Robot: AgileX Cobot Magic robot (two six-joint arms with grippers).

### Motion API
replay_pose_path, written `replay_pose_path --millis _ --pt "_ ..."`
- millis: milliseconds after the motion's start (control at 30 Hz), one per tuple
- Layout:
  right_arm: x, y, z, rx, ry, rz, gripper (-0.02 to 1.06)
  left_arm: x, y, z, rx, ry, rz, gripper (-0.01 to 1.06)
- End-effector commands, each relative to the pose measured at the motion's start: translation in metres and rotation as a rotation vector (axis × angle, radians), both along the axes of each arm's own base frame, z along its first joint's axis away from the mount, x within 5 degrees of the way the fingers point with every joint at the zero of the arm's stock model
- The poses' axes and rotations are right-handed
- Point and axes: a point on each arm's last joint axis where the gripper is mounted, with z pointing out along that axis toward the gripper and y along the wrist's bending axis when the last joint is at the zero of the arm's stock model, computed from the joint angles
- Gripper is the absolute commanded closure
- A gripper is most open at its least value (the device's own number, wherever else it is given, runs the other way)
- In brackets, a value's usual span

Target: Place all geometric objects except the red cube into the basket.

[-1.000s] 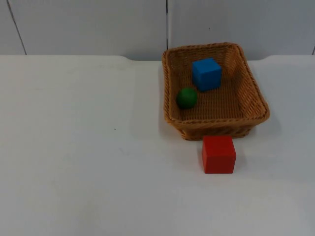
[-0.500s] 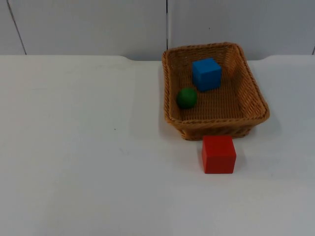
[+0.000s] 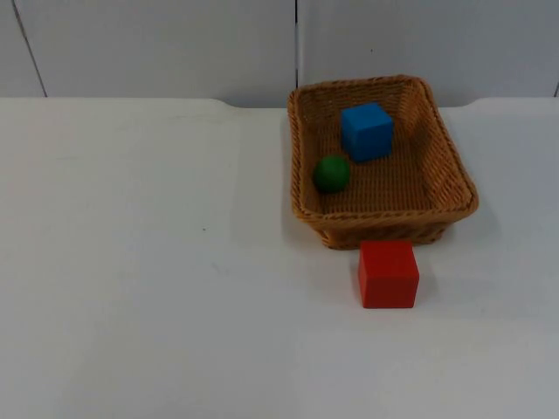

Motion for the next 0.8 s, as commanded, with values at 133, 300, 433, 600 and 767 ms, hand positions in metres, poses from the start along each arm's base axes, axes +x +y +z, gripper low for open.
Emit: replay_pose_path --millis 133,300,433,600,767 --pt "-0.0001 0.0 -0.0001 0.006 -0.007 -0.003 0.08 -0.0003 0.0004 -0.0011 -0.001 0.001 0.008 0.0" --pt "0.0003 -0.0012 -0.0001 0.004 -0.008 -0.018 -0.01 -0.0003 0.0004 -0.0011 -0.001 0.001 0.008 0.0" --pt "0.0003 -0.0012 -0.0001 0.004 -0.008 -0.018 -0.01 -0.0003 0.0004 -0.0011 -0.001 0.001 0.008 0.0" --pt "0.0003 -0.0009 0.0001 0.007 -0.009 -0.016 -0.01 -0.0003 0.0004 -0.0011 -0.001 0.001 0.008 0.0" --pt "0.0003 -0.0009 0.0001 0.007 -0.009 -0.016 -0.01 -0.0003 0.0004 -0.0011 -0.001 0.001 0.008 0.0"
